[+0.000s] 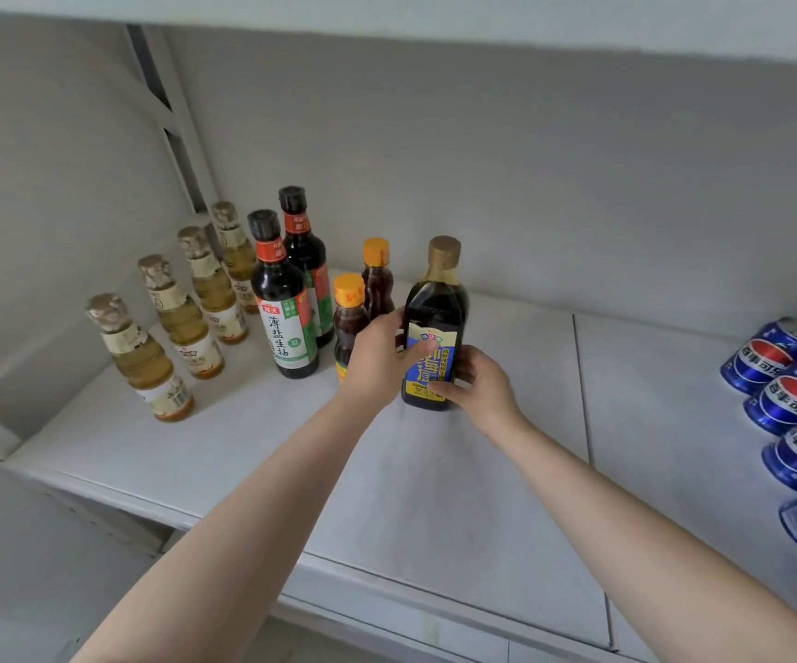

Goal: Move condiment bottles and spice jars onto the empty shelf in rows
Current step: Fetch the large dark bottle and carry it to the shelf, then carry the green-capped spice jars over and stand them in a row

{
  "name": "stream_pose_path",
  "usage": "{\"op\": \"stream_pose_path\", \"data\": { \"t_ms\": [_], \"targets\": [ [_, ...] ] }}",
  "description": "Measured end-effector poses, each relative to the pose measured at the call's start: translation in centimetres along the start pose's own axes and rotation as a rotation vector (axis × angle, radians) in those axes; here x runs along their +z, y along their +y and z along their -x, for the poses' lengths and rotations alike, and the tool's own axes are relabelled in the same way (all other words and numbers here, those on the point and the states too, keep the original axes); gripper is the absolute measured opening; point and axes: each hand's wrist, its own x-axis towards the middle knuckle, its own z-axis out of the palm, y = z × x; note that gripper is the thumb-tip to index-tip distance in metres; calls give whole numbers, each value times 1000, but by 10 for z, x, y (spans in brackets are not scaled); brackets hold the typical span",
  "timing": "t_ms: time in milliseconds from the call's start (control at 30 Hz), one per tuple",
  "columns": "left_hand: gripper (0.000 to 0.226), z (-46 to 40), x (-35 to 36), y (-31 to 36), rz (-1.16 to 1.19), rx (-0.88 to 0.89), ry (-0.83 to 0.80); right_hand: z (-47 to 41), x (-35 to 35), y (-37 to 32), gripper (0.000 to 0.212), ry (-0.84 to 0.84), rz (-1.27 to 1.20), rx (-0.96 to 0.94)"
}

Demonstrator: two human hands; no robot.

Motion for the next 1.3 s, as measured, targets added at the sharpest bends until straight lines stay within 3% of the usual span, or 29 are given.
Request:
{"op": "stream_pose_path", "data": {
  "t_ms": [333,600,667,767,833,933,1000,1300],
  "targets": [
    [29,10,2,4,-106,16,35,2,1,3,48,10,78,21],
    [29,45,10,-3,3,-126,4,21,-5,9,71,98,157,108],
    [29,69,16,-10,44,-208,-40,37,-10,12,69,137,168,130],
    [47,99,24,-16,86,-316,-127,72,-23,10,60,197,227,138],
    [43,112,30,-14,105,-307,-163,103,-36,8,49,249,258,135],
    [25,132,48,5,135,-158,-315,164,-61,8,30,387,260,152],
    [24,151,70,22,108,-19,-442,214,-77,14,24,495,261,176],
    [44,297,185,90,-199,658,-914,463,-130,48,31,857,450,500]
  ]
}}
